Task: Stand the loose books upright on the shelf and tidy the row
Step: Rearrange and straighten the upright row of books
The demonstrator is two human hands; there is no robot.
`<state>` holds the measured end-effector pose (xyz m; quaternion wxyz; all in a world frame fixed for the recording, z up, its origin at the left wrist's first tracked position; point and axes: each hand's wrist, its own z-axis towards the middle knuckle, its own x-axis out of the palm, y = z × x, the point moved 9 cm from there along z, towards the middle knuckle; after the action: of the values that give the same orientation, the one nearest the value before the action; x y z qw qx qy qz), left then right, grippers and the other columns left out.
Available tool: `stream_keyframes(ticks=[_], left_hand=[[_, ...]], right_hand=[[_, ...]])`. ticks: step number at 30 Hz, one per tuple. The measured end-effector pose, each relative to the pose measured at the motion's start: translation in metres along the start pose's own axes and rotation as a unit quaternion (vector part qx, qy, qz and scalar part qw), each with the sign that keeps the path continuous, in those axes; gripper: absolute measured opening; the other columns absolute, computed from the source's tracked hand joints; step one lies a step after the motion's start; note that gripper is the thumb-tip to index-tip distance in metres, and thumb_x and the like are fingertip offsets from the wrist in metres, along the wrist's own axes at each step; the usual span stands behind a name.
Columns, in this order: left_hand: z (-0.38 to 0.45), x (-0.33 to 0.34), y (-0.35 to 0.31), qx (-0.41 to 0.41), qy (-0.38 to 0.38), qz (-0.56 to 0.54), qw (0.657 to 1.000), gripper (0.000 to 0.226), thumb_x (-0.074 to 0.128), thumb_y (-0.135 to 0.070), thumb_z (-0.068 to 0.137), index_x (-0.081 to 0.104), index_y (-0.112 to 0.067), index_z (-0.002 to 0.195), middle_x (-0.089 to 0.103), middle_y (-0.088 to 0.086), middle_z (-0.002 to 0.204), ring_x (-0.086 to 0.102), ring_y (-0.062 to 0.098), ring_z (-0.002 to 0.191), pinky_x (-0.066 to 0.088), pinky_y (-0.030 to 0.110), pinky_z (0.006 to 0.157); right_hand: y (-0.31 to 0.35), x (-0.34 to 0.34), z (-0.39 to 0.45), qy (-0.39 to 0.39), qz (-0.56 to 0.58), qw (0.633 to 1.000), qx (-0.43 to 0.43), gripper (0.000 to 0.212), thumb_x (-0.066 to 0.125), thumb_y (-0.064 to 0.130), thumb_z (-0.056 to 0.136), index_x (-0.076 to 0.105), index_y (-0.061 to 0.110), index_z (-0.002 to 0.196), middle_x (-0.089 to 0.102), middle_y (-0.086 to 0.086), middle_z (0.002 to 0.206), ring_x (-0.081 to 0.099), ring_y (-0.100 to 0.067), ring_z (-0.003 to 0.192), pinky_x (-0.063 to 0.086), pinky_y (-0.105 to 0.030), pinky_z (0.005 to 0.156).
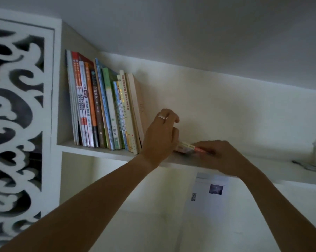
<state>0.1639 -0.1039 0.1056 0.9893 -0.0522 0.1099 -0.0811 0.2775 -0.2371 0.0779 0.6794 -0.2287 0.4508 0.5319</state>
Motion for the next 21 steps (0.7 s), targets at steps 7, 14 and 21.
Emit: stream_keyframes(ticks=[7, 14, 21], left_hand=[[0.003, -0.060, 0.016, -0.003, -0.107, 0.096, 0.990, 0.035, 0.051, -0.017, 0.094, 0.062, 0.000, 0.123, 0.053, 0.023, 0.140, 0.049, 0.033, 0.132, 0.039, 0.036, 0.112], [-0.022, -0.062, 0.065, 0.029, -0.006, 0.150, 0.988, 0.056, 0.038, -0.020, 0.106, 0.031, -0.002, 0.159, 0.021, 0.015, 0.169, 0.013, 0.028, 0.159, 0.021, 0.056, 0.126], [-0.036, -0.052, 0.087, 0.064, 0.052, 0.242, 0.967, 0.063, 0.035, -0.031, 0.109, 0.014, -0.006, 0.163, 0.005, 0.011, 0.173, 0.004, 0.026, 0.160, 0.020, 0.056, 0.126]], right_hand=[[0.064, -0.057, 0.042, -0.335, 0.133, 0.932, 0.038, 0.018, 0.051, 0.033, 0.103, 0.067, 0.030, 0.095, 0.068, 0.012, 0.080, 0.058, 0.005, 0.065, 0.037, -0.007, 0.054], [0.124, 0.002, 0.098, -0.345, 0.297, 0.890, 0.016, 0.025, 0.050, 0.037, 0.103, 0.068, 0.027, 0.118, 0.071, 0.015, 0.107, 0.064, 0.004, 0.094, 0.048, -0.006, 0.076], [0.147, 0.028, 0.120, -0.236, 0.394, 0.888, -0.036, 0.035, 0.049, 0.041, 0.104, 0.054, 0.033, 0.137, 0.063, 0.018, 0.130, 0.060, 0.009, 0.114, 0.051, -0.009, 0.090]])
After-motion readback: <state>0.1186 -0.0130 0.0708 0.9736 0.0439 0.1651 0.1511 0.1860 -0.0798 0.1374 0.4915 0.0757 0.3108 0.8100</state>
